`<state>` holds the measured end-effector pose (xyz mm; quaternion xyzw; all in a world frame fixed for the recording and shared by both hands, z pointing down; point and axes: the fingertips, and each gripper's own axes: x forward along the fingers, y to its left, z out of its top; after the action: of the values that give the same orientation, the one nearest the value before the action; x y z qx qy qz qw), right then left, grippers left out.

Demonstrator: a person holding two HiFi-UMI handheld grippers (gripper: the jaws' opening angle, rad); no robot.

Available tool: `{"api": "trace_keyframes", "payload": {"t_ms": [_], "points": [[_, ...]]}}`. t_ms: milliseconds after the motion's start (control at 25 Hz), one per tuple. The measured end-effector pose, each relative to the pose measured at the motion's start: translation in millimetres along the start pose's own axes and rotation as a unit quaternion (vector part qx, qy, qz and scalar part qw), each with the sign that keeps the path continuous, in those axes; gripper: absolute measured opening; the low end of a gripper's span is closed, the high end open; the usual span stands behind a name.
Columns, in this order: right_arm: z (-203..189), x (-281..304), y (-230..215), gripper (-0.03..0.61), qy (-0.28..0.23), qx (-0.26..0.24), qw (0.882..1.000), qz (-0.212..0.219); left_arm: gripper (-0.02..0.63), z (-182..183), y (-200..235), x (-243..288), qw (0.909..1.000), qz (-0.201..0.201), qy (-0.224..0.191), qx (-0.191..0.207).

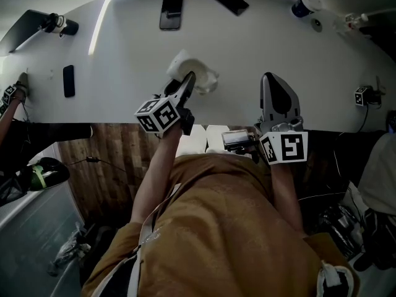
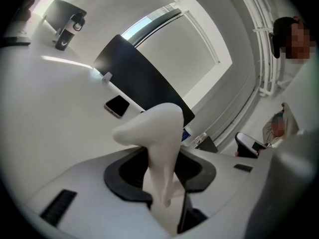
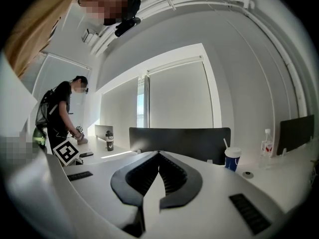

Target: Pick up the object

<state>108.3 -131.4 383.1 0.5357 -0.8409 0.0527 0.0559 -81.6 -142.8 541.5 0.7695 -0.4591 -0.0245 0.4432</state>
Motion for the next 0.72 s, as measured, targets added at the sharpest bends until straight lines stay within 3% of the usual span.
{"api": "trace_keyframes", "payload": {"t_ms": [320, 520, 720], "points": [[6.3, -1.5, -3.2, 0.008, -0.009, -0.001, 1.0, -0.004, 0.147, 22.0, -21.1, -1.3, 0.9983, -0.027, -0.024, 0.045], [9.6, -0.9, -2.6, 0.008, -0.011, -0.003, 1.0, -0.005, 0.147, 35.7, -39.6, -5.1, 0.9938, -0.059, -0.052, 0.079], [10.7, -1.2, -5.7, 0.008, -0.012, -0.005, 1.0, -0.008, 0.147, 45.8, -50.5, -5.5, 0.99, -0.065, -0.065, 0.107]]}}
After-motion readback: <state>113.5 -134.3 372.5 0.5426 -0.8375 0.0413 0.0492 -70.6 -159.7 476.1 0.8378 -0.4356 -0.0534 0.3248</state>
